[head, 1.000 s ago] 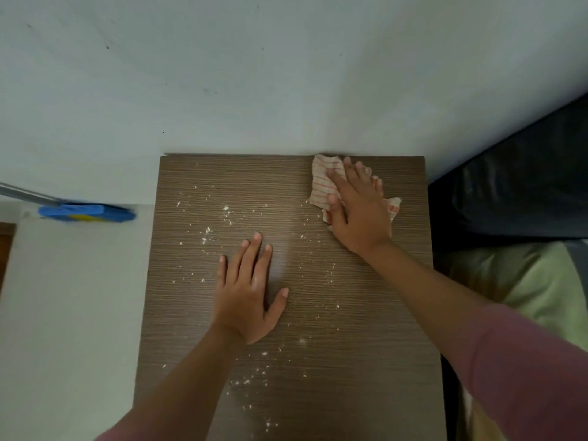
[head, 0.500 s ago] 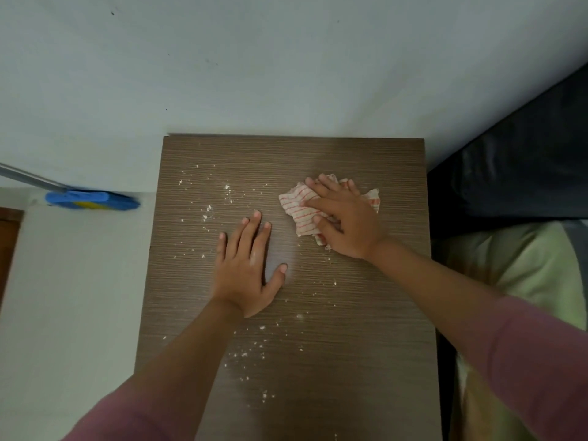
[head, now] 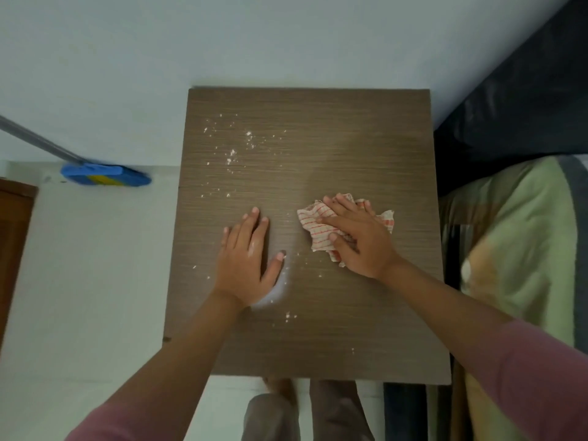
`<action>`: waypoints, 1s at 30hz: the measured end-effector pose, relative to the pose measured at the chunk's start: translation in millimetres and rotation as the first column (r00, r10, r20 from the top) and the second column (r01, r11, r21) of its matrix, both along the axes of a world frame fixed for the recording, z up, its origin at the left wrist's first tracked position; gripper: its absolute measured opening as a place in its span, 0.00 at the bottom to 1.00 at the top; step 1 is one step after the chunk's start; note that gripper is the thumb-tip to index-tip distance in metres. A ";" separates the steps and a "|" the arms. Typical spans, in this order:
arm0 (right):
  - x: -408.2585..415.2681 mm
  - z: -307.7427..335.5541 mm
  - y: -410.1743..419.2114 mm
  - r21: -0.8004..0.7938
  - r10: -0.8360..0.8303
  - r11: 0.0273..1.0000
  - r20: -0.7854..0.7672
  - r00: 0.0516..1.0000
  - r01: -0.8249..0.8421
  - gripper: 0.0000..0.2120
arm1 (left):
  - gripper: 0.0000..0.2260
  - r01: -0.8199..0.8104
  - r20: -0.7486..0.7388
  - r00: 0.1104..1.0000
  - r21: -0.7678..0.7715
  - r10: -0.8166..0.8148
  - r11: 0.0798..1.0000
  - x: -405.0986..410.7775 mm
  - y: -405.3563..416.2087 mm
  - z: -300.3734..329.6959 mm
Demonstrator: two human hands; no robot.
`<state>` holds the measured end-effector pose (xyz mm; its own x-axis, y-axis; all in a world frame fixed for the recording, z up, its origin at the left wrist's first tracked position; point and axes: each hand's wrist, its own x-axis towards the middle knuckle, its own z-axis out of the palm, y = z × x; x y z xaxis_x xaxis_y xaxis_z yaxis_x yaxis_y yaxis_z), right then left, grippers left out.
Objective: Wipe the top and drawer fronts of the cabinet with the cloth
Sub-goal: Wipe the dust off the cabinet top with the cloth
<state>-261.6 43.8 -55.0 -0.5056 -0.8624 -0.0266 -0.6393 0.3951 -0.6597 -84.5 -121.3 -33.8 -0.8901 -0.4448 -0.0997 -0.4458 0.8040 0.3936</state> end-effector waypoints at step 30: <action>150.6 -2.4 88.8 0.008 -0.096 0.995 -0.048 0.994 0.096 0.20 | 0.36 0.074 -0.068 0.994 -0.115 -0.083 0.991 91.3 22.4 -24.3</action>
<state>-111.0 132.6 -57.5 -0.5871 -0.8094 -0.0088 -0.6285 0.4626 -0.6253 6.8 -99.0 -58.0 -0.9257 -0.3780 0.0128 -0.3532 0.8761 0.3280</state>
